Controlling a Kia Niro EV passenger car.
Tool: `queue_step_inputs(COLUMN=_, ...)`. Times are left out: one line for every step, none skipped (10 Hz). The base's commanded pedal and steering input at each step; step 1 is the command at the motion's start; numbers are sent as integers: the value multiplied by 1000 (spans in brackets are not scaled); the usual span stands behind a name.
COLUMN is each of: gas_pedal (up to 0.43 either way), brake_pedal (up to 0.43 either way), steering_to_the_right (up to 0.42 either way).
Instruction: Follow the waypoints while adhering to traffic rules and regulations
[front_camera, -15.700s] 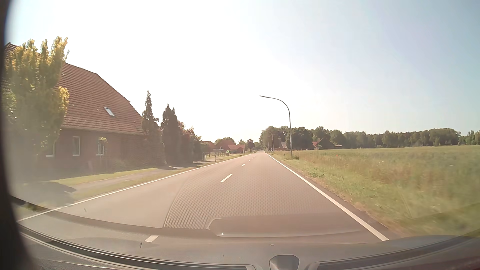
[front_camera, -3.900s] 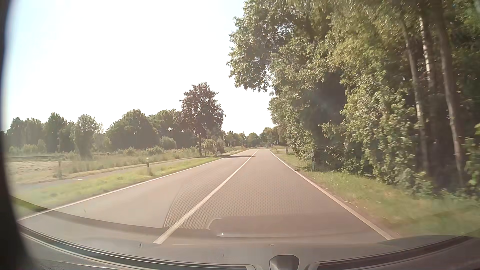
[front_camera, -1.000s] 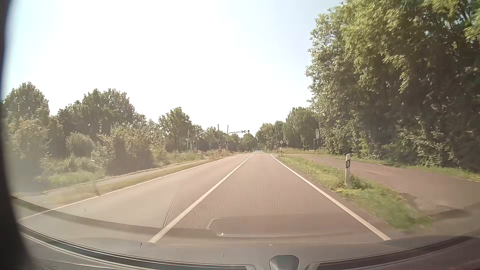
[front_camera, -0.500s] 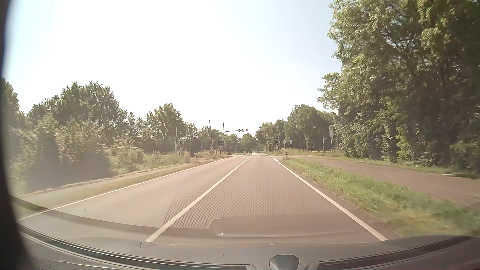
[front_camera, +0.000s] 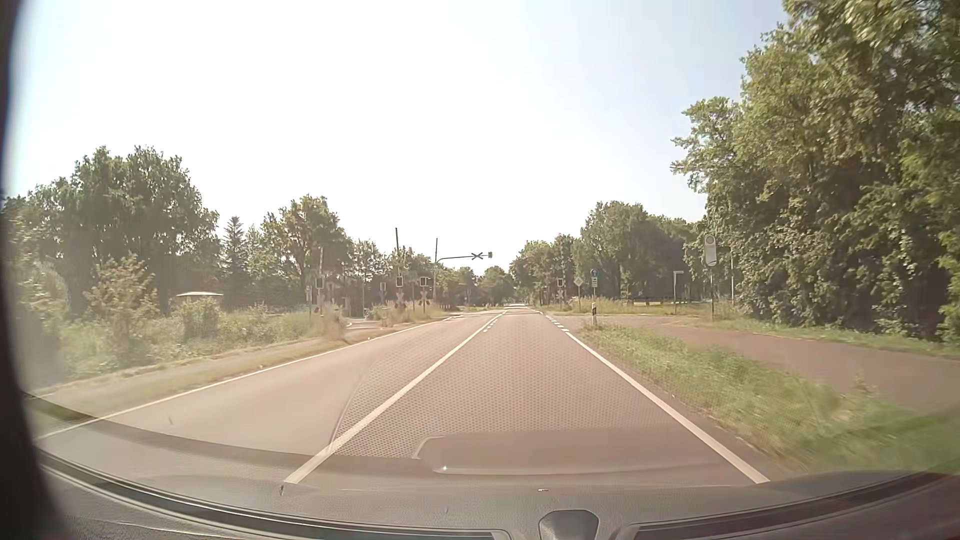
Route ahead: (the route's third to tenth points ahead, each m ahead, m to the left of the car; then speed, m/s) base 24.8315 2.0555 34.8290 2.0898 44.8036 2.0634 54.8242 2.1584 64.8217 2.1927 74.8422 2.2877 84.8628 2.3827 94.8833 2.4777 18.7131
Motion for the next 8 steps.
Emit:
queue_step_inputs(gas_pedal=0, brake_pedal=6, steering_to_the_right=3)
queue_step_inputs(gas_pedal=0, brake_pedal=49, steering_to_the_right=3)
queue_step_inputs(gas_pedal=0, brake_pedal=146, steering_to_the_right=3)
queue_step_inputs(gas_pedal=0, brake_pedal=183, steering_to_the_right=3)
queue_step_inputs(gas_pedal=0, brake_pedal=226, steering_to_the_right=3)
queue_step_inputs(gas_pedal=0, brake_pedal=250, steering_to_the_right=3)
queue_step_inputs(gas_pedal=0, brake_pedal=256, steering_to_the_right=3)
queue_step_inputs(gas_pedal=0, brake_pedal=256, steering_to_the_right=3)
